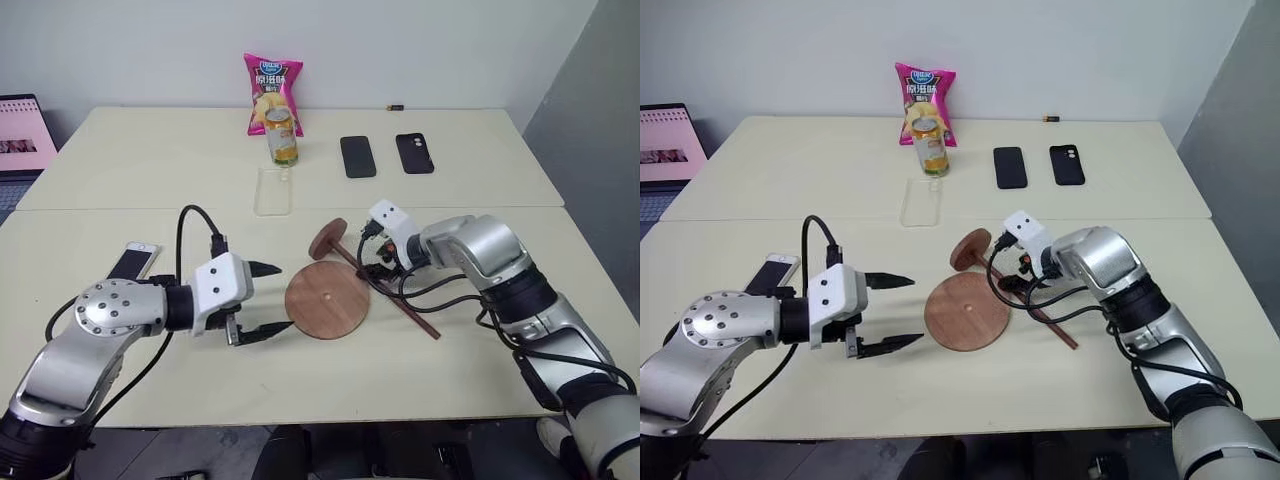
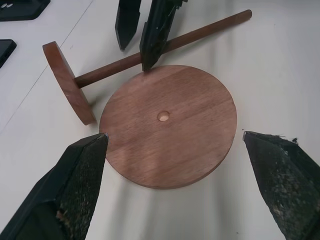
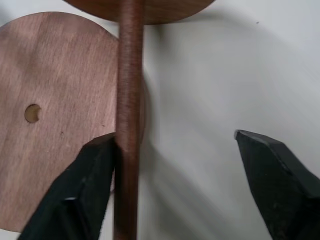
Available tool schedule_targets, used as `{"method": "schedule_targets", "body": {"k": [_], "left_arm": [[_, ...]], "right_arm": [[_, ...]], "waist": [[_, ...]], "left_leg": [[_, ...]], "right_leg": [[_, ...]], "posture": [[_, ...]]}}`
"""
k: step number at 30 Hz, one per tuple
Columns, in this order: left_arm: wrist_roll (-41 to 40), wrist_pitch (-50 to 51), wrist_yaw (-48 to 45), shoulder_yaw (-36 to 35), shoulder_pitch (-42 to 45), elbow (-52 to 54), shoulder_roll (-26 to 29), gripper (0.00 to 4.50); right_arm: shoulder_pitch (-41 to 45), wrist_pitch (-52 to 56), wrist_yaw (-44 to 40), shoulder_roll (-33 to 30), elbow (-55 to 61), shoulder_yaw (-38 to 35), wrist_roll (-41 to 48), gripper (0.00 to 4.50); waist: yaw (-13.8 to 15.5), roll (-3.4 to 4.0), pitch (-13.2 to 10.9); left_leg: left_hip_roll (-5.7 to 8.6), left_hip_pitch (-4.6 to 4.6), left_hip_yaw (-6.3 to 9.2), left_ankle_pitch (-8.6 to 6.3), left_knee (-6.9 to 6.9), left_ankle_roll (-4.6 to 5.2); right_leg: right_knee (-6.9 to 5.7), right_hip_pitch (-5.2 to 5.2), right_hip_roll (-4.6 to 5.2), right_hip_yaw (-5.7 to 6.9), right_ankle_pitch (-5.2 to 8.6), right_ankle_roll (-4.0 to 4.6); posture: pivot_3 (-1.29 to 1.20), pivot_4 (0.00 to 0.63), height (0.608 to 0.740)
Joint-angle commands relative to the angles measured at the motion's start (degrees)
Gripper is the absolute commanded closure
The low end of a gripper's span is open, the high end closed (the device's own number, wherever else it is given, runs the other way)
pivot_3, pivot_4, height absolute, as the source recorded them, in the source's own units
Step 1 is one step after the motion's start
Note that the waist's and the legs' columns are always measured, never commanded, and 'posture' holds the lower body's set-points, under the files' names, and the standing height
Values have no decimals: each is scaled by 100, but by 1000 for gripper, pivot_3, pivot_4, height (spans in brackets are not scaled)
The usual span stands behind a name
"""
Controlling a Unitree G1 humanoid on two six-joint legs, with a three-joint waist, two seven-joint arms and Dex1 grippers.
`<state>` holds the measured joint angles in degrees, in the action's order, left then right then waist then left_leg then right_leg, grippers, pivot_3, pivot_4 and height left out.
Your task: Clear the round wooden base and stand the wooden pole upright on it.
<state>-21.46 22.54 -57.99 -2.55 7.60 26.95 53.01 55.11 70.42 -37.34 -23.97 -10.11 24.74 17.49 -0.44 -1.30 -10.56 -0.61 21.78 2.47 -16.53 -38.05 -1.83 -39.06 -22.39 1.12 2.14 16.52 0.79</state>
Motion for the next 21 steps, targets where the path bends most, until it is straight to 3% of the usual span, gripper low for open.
{"method": "schedule_targets", "body": {"k": [1, 7, 11, 21], "left_arm": [[14, 1, 50, 2, 99, 175, -18, 0], [28, 38, 43, 0, 122, 175, -47, 0], [-5, 76, 26, -34, 175, 141, -40, 0], [-408, 361, 126, -385, 208, 112, -143, 0]], "right_arm": [[209, 119, -149, 28, -180, -189, 28, 1717], [317, 312, -204, 141, -486, -390, 75, 3404], [436, 566, -167, 272, -630, -796, 228, 4263], [484, 828, -42, 391, -98, -1607, 528, 4260]], "waist": [[0, 0, 0], [-1, 0, 0], [-1, 1, 0], [0, 2, -2]], "left_leg": [[0, 1, 0, 0, 0, 0], [0, 1, -1, 0, 0, 0], [0, 1, 0, 0, 1, 0], [0, 5, 0, 0, 1, 0]], "right_leg": [[0, 0, 0, 0, 0, 0], [1, 0, 0, 0, 0, 0], [0, -1, 0, 0, 0, 0], [0, -4, 0, 0, 0, 0]], "posture": [[0, 150, 740], [0, 150, 740], [0, 150, 740], [0, 150, 740]]}}
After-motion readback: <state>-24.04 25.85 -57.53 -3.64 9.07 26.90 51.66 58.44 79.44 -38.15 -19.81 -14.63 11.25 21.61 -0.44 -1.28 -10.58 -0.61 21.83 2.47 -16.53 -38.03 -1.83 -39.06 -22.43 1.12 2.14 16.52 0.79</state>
